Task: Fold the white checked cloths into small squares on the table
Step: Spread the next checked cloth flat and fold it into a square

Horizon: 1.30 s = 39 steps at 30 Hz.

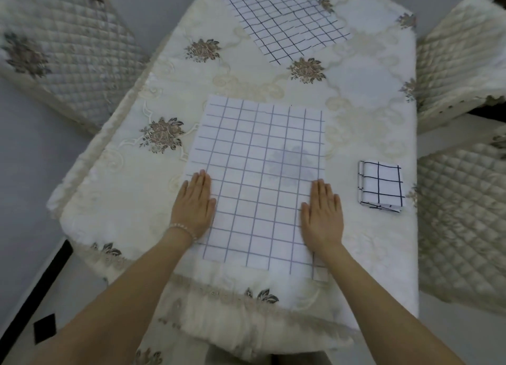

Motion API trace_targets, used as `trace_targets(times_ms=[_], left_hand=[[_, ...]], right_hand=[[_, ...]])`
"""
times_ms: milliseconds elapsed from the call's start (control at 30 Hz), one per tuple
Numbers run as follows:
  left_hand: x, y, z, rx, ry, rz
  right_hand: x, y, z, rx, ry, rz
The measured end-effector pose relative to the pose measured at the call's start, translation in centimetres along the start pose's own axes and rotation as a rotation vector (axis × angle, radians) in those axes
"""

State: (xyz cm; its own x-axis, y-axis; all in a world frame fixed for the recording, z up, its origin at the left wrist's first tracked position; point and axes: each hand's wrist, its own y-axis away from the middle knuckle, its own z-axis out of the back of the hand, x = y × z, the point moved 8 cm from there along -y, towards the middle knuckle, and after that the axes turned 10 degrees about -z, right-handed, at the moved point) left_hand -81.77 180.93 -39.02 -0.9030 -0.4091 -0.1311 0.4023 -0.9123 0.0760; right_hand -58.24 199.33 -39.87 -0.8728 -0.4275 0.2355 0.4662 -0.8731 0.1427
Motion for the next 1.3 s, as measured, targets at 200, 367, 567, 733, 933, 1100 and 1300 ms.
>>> trace_targets(times_ms=[200, 367, 567, 733, 933, 1100, 1300], left_hand=[[-12.2, 1.5, -1.4, -0.003, 0.029, -0.241], [-8.8, 4.4, -3.5, 0.019, 0.025, -0.131], [0.3, 8.3, -2.1, -0.028, 0.054, 0.074], [0.5, 8.2, -1.4, 0.05, 0.032, 0.099], [-6.7, 7.5, 1.2, 0.015, 0.031, -0.271], [-12.2, 9.1, 1.1, 0.017, 0.045, -0.516], [-13.0, 8.8, 1.2, 0.024, -0.126, -0.543]], right_hand=[[8.9, 6.1, -2.2, 0.055, -0.172, 0.171], [5.9, 7.3, -3.5, 0.03, -0.078, 0.165], [-0.4, 7.9, -1.8, 0.045, -0.012, 0.065], [-0.2, 8.1, -1.3, 0.105, 0.034, 0.083], [2.5, 9.5, 0.5, 0.166, 0.011, 0.214], [5.7, 12.6, 0.1, 0.2, -0.144, 0.463], [5.7, 12.8, -0.1, 0.208, -0.053, 0.484]])
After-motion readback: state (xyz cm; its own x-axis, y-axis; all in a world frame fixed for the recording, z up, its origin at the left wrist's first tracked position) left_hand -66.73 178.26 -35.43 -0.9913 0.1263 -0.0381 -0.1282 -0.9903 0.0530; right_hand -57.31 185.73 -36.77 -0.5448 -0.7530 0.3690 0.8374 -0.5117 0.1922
